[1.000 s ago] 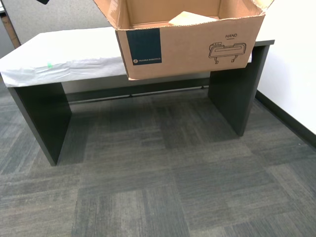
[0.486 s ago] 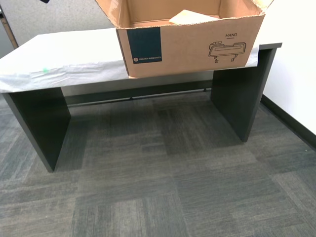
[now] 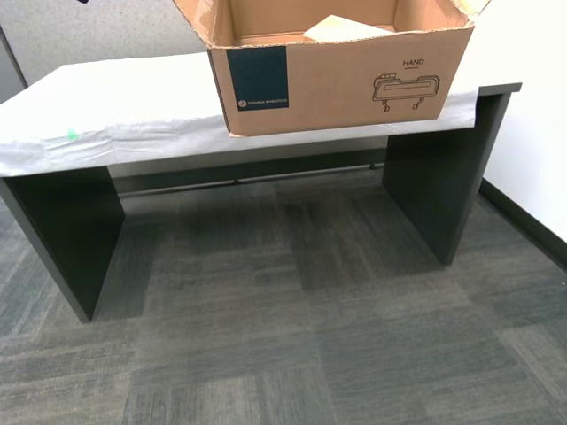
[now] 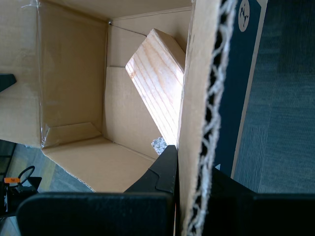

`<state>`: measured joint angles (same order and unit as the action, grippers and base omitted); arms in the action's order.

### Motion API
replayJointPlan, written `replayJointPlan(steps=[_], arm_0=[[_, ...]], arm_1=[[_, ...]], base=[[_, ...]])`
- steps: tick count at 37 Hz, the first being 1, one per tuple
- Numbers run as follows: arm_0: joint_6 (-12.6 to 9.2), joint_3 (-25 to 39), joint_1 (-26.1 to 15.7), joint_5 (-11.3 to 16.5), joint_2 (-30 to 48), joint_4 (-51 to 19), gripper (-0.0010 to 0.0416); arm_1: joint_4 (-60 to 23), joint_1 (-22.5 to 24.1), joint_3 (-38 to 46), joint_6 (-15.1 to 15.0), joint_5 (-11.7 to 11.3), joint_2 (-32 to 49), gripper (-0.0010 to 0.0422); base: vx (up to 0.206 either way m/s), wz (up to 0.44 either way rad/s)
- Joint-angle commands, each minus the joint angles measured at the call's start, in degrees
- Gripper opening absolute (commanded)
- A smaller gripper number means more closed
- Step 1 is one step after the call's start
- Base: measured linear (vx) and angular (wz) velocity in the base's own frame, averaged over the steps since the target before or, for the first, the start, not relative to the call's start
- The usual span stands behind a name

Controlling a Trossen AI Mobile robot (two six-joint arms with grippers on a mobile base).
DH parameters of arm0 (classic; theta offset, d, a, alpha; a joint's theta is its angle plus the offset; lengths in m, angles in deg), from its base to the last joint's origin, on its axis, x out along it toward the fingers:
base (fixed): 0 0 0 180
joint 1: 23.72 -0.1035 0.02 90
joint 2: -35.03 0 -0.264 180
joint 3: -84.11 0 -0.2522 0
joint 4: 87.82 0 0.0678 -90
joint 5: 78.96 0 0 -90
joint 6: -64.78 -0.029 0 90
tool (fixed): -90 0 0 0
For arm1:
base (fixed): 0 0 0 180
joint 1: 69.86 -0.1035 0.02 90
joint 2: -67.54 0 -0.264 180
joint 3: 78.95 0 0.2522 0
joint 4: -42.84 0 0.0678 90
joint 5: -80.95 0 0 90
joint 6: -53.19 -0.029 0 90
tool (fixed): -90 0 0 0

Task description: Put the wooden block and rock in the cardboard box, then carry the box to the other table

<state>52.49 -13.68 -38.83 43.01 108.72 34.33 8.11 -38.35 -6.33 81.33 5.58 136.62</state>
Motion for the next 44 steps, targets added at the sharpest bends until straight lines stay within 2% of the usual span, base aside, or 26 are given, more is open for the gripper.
replayJointPlan(steps=[1, 44], arm_0=[[-0.2, 0.11, -0.04, 0.94, -0.04, 0.5, 0.0], [-0.17, 0.11, -0.07, 0.94, -0.04, 0.15, 0.0]], arm_1=[[0.52, 0.07, 0.09, -0.13, 0.81, -0.04, 0.0], [1.77, 0.11, 0.09, -0.28, 0.92, 0.0, -0.0001]], base=[[0.134, 0.117], [0.13, 0.123]])
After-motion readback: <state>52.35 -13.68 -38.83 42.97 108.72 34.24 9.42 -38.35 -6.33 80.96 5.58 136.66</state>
